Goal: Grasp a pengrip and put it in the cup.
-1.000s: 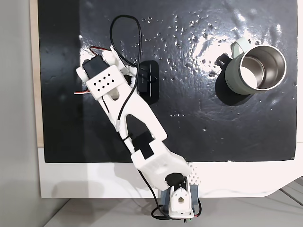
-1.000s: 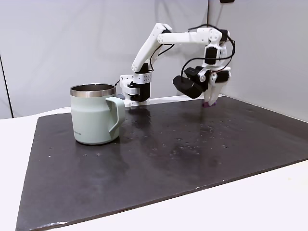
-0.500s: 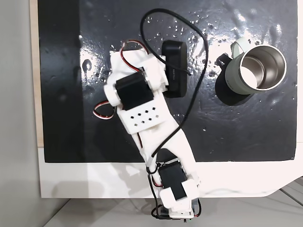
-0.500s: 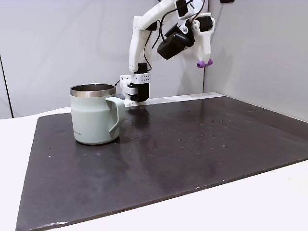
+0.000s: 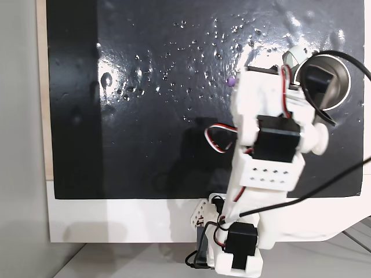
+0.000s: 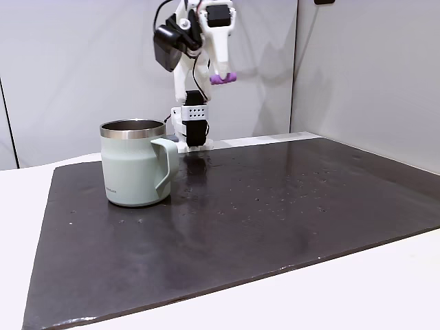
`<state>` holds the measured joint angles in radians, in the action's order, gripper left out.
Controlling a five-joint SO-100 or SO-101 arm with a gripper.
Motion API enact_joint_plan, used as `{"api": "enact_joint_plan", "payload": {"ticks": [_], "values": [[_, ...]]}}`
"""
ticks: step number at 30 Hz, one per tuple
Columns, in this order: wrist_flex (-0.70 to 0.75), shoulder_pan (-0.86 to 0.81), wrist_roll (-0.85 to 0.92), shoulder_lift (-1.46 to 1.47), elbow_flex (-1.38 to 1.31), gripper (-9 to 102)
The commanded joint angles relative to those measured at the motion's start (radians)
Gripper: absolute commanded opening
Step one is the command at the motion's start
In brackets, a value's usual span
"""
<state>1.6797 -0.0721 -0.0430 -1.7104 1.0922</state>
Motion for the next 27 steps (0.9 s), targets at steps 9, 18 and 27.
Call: {"api": "enact_joint_plan", "payload": {"ticks": [9,18,27], "values": [[-0.078,-0.339,0.141,-0.048,-0.023,0],[-0.089,-0.451,0.1,0.129,-0.206,0],[-0.095,-0.442,0.08,0.215,-0.333,0]]}}
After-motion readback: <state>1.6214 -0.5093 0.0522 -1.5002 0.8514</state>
